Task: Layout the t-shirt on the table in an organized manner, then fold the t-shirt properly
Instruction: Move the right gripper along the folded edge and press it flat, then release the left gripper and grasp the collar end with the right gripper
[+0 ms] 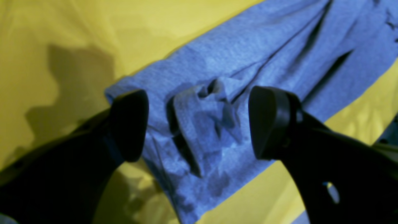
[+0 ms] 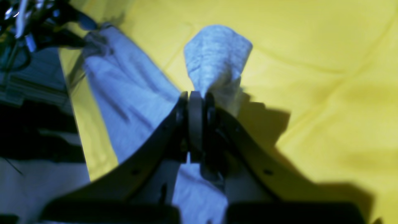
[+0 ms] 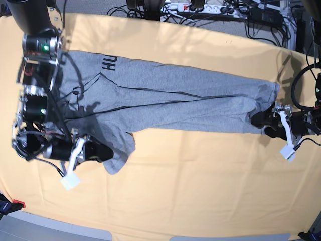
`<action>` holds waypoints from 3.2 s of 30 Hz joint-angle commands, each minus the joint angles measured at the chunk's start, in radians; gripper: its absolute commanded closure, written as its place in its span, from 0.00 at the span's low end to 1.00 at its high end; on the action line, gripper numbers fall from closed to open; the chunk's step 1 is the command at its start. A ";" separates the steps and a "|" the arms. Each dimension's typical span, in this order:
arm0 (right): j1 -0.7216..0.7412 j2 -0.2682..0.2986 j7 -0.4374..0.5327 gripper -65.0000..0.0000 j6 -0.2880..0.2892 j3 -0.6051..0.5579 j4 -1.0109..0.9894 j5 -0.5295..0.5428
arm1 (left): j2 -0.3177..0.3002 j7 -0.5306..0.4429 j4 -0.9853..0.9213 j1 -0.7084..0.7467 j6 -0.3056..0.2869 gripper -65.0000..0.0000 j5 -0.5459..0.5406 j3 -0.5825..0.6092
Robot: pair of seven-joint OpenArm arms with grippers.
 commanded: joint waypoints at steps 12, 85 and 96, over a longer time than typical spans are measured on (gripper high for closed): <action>-0.367 0.165 0.011 1.00 0.005 0.005 0.373 0.131 | -0.023 -0.011 0.012 -0.023 -0.005 0.24 -0.020 -0.010; -0.527 -0.018 0.454 1.00 0.005 0.096 0.350 -0.450 | -0.186 0.061 0.012 -0.059 0.062 0.24 -0.029 -0.508; -0.527 -0.018 0.201 1.00 0.005 -0.044 0.499 -0.312 | -0.186 0.061 0.012 -0.058 0.062 0.24 -0.029 -0.508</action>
